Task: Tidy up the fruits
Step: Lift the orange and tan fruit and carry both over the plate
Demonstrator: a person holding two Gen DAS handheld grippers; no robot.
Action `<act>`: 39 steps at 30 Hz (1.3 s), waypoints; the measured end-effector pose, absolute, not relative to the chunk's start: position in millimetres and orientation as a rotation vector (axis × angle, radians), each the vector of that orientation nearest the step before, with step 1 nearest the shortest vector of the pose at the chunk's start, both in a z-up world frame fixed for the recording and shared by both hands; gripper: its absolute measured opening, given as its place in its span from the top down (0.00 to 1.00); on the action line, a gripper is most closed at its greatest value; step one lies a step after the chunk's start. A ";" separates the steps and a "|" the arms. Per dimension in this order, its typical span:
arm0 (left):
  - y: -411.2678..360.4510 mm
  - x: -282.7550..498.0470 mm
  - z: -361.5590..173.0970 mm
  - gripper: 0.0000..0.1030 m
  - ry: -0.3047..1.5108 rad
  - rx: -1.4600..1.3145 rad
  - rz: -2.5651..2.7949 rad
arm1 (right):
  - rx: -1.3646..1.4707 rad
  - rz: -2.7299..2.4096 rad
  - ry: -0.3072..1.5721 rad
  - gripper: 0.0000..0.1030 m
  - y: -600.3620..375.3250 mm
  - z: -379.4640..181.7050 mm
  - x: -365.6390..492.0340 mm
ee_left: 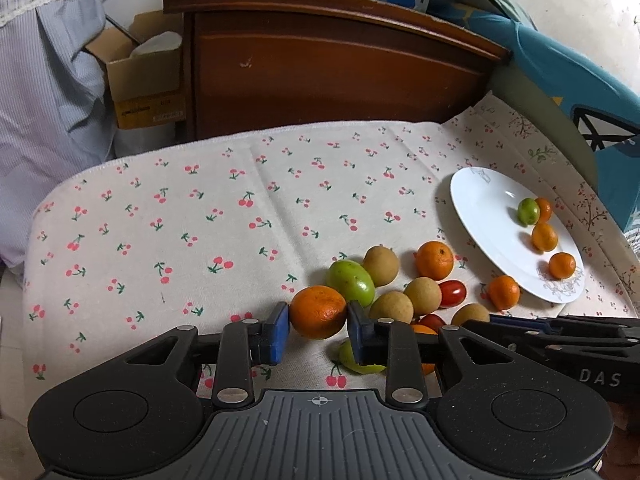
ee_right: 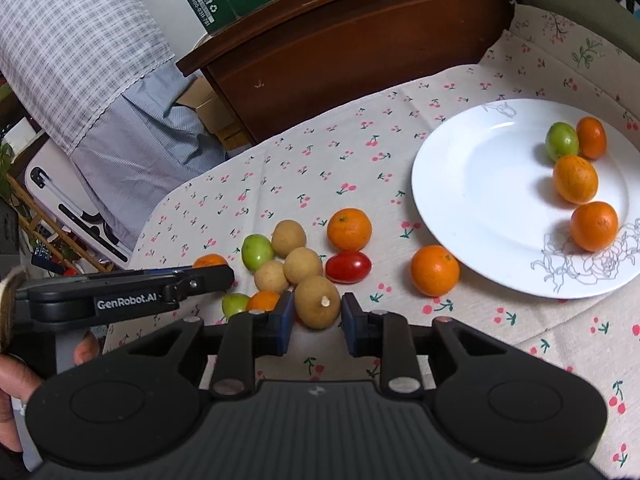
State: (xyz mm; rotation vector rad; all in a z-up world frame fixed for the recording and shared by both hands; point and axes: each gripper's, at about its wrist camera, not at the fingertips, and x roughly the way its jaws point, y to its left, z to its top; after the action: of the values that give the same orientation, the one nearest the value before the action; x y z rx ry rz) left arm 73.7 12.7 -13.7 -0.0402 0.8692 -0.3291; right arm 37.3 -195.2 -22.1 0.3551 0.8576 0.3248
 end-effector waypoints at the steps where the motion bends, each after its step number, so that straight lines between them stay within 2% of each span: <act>1: 12.0 72.7 -12.3 0.73 0.864 -0.036 -0.328 | 0.353 0.325 0.857 0.75 -194.9 -21.7 37.0; 14: -6.8 68.4 17.7 0.73 0.772 -0.043 -0.355 | 0.370 0.299 0.773 0.75 -208.1 5.7 32.7; 27: -61.7 68.9 44.3 0.73 0.704 -0.012 -0.458 | 0.427 0.148 0.698 0.75 -254.7 25.9 30.3; 39: -105.1 83.7 28.7 0.73 0.750 0.017 -0.538 | 0.491 0.025 0.748 0.75 -281.3 16.3 27.8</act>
State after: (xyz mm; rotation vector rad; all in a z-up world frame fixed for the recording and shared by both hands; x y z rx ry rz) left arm 83.7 -105.1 28.7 0.0169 0.7497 -0.5382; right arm 27.8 -281.3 16.3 0.4906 0.7482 0.0246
